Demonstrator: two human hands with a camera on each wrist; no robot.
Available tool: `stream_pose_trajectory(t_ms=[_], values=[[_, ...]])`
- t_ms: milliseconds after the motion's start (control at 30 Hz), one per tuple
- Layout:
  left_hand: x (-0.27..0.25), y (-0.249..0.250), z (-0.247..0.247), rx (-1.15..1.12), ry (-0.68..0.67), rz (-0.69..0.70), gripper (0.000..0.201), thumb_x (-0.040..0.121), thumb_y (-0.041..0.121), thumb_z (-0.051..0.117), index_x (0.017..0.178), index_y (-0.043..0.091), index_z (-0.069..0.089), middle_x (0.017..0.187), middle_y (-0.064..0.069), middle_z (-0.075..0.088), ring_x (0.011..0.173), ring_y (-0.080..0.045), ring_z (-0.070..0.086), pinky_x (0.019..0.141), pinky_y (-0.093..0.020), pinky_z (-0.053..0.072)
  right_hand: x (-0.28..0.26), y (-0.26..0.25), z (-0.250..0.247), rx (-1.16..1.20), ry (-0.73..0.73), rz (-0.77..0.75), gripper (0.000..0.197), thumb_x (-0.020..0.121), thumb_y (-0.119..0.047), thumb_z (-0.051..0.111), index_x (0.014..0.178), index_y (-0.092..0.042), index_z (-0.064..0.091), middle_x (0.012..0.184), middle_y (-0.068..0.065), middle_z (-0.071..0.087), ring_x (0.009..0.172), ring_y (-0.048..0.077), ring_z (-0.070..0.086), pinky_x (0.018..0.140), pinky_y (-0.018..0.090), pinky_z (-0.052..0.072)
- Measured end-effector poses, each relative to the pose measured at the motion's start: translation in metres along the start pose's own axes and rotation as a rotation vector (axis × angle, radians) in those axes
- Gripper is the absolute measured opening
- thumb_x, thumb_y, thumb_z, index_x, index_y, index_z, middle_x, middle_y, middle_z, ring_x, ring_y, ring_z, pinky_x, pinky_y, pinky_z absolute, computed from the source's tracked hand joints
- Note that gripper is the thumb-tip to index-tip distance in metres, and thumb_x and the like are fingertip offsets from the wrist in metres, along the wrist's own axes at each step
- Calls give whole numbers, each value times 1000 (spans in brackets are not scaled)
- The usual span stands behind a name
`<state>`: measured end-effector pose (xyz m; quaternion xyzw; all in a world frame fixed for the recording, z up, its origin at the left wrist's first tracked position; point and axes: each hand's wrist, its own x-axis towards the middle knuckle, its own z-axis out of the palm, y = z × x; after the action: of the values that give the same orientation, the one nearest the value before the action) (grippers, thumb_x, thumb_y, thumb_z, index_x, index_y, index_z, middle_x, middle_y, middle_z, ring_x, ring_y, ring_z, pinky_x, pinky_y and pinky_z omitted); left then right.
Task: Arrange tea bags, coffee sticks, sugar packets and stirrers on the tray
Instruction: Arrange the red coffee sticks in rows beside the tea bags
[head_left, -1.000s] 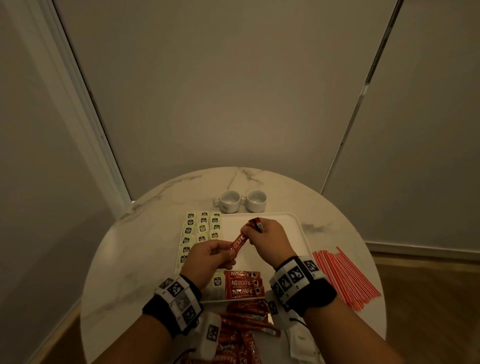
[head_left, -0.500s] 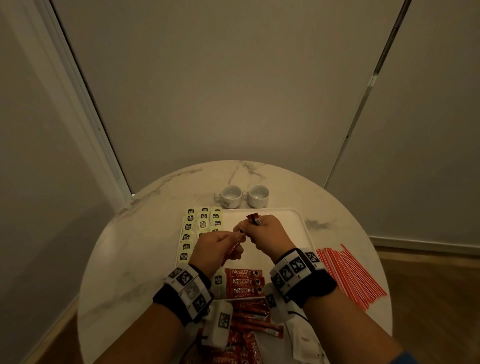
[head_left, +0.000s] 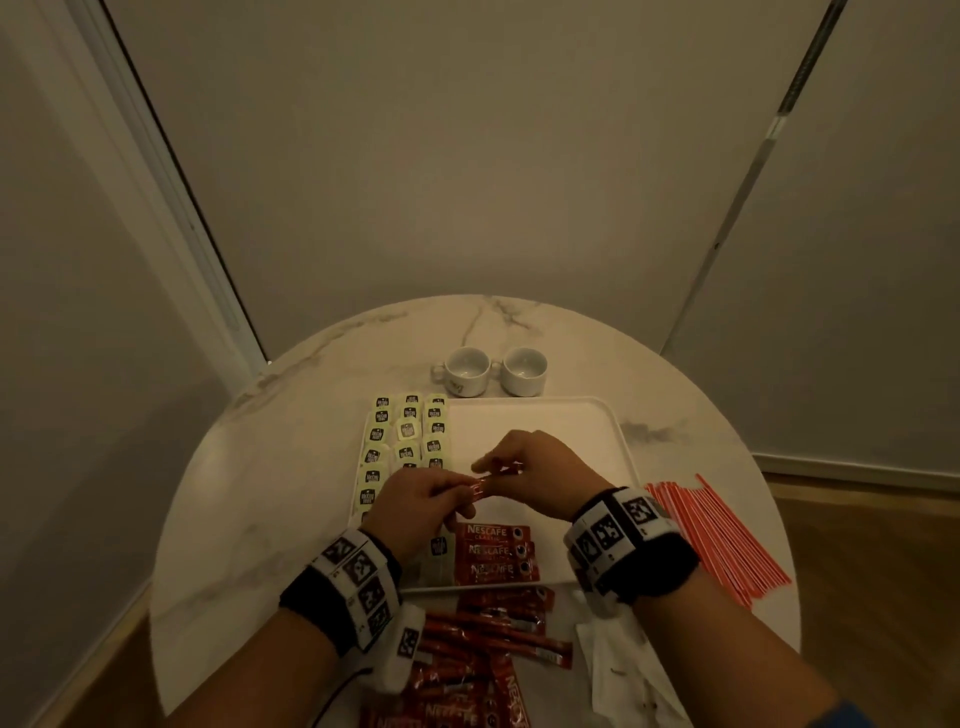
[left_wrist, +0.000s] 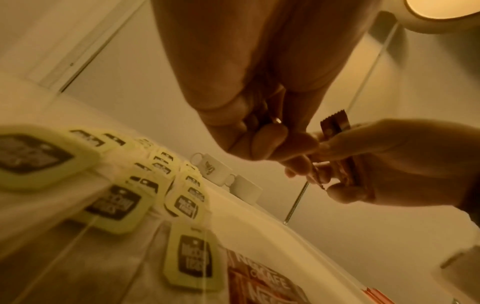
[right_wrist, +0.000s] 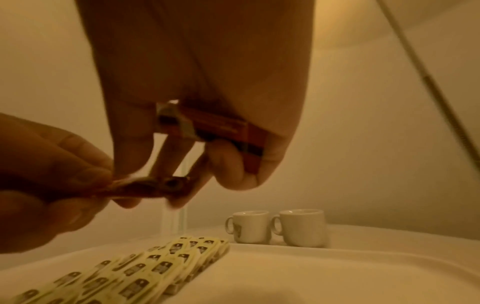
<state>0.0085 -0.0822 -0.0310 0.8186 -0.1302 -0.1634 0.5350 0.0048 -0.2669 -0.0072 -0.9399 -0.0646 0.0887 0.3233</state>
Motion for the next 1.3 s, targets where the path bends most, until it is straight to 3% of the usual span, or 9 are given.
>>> stream_pose_trajectory(t_ms=[67,167,300,400,533,700,933,1133,1300], values=[[3,1,1,35,-31,10,11,91,16,61,90,18,71,70,-1,72,50,-5,60,51,-15,44,5,-3,-1,-92,-99,-17,21,84,-34,71,101,-21,74,96,-4,70,84,7,59,74,20,44],[4,-3,3,1,78,-53,10,88,21,65,90,13,59,70,-3,71,58,-13,66,54,-24,49,13,-2,-7,-12,-172,54,16,85,-27,71,97,-18,75,93,-1,72,83,10,62,75,23,47],[-7,-13,9,347,176,14,8,92,30,59,91,23,54,89,10,57,79,-9,58,73,-24,50,27,11,-4,-21,-177,176,18,85,-15,66,100,-15,75,96,2,71,78,9,57,74,23,45],[-22,-18,21,662,15,129,22,97,29,47,114,28,60,115,11,51,108,-9,46,93,-26,42,36,22,11,-99,-218,225,24,85,-11,64,106,-17,74,103,4,71,81,11,57,74,24,45],[-35,-23,36,978,-246,96,37,97,36,38,134,41,47,147,11,32,132,-20,25,104,-43,29,41,30,25,-128,-286,229,28,85,-10,66,109,-20,73,108,3,69,82,12,57,78,27,51],[-39,-25,41,1066,-329,94,45,96,33,39,139,45,36,156,9,17,137,-26,17,107,-51,20,44,33,30,-122,-277,211,24,85,-6,61,102,-18,73,91,-3,63,84,16,60,75,27,51],[-39,-27,40,1065,-315,116,47,96,33,38,141,46,32,156,9,17,135,-26,18,105,-49,20,45,29,34,-175,-298,149,26,86,-5,56,102,-18,72,106,2,67,94,18,60,80,26,48],[-42,-27,38,1043,-385,151,67,76,51,8,136,50,37,154,11,26,133,-26,25,101,-51,26,44,30,35,-157,-291,158,26,88,-7,54,105,-15,72,105,4,69,84,15,58,75,26,47],[-44,-28,37,1081,-425,160,78,69,50,-1,138,48,35,156,11,20,135,-26,19,104,-49,21,43,32,38,-173,-300,151,28,86,-5,56,102,-19,73,105,0,70,95,16,62,79,25,47]])
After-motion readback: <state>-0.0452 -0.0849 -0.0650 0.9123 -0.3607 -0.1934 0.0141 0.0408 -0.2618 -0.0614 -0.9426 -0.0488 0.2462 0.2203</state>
